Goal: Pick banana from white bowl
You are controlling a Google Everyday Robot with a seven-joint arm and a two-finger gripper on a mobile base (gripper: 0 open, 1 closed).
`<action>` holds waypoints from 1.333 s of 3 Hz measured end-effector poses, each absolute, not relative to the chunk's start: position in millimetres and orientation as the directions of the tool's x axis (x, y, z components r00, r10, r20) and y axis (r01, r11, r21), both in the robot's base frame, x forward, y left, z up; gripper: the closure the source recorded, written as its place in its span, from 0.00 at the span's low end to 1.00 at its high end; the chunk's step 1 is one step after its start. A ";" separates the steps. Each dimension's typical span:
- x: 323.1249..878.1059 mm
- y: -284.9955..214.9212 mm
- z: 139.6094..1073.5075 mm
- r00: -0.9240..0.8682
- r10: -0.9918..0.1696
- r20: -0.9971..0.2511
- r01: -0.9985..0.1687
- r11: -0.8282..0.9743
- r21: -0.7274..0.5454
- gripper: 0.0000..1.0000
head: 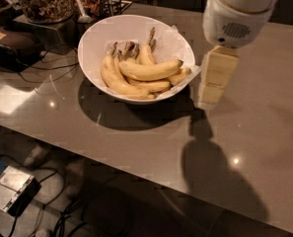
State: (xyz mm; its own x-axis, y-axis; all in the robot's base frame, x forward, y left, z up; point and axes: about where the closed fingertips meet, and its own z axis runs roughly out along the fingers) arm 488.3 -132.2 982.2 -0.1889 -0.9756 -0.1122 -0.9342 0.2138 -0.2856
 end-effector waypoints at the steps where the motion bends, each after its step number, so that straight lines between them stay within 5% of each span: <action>1: 508.0 -103.4 983.3 -0.232 -0.969 -0.082 -0.925 0.246 -0.288 0.00; 4: 530.2 -65.7 975.9 -0.210 -0.967 -0.145 -0.934 0.242 -0.263 0.00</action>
Offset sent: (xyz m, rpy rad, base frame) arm 0.0176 0.0257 0.0009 -0.0277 0.0045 -0.0399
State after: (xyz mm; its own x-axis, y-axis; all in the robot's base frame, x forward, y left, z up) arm 530.2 -65.7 975.9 -0.2098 -0.9669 -0.1452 -0.9338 0.2422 -0.2633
